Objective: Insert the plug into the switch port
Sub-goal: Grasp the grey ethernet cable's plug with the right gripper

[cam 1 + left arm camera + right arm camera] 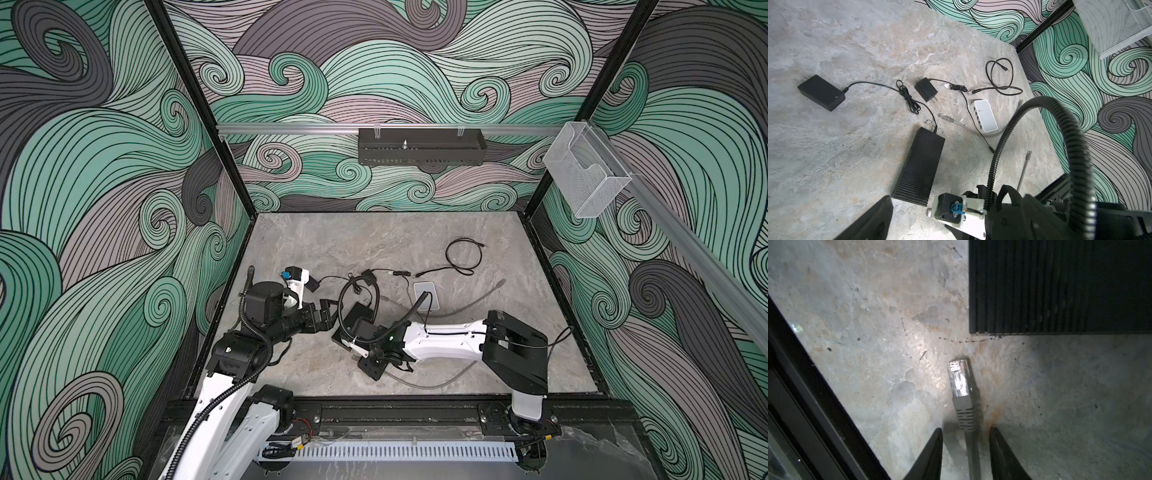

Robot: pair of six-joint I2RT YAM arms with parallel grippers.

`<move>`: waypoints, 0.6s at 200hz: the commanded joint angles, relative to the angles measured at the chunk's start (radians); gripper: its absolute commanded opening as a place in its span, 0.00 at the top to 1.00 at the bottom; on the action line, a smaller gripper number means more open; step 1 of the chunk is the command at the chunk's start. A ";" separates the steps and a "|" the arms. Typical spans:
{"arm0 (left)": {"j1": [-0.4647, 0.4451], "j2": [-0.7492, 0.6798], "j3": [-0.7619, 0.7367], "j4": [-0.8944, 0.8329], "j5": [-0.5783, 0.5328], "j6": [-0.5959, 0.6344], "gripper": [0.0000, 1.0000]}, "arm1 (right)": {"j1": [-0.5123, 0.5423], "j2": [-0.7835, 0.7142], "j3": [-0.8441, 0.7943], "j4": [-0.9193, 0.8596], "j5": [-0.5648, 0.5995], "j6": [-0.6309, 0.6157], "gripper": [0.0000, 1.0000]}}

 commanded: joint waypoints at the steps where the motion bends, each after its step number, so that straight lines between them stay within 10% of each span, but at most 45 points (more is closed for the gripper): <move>1: 0.002 -0.003 0.050 -0.028 -0.049 0.017 0.01 | 0.009 0.022 0.007 -0.038 0.028 -0.005 0.79; 58: 0.003 0.009 0.047 -0.021 -0.031 0.020 0.01 | -0.011 -0.177 -0.148 0.008 0.060 -0.002 0.99; 120: -0.015 -0.049 0.004 0.090 0.226 0.126 0.01 | -0.153 -0.764 -0.377 -0.087 -0.057 -0.121 1.00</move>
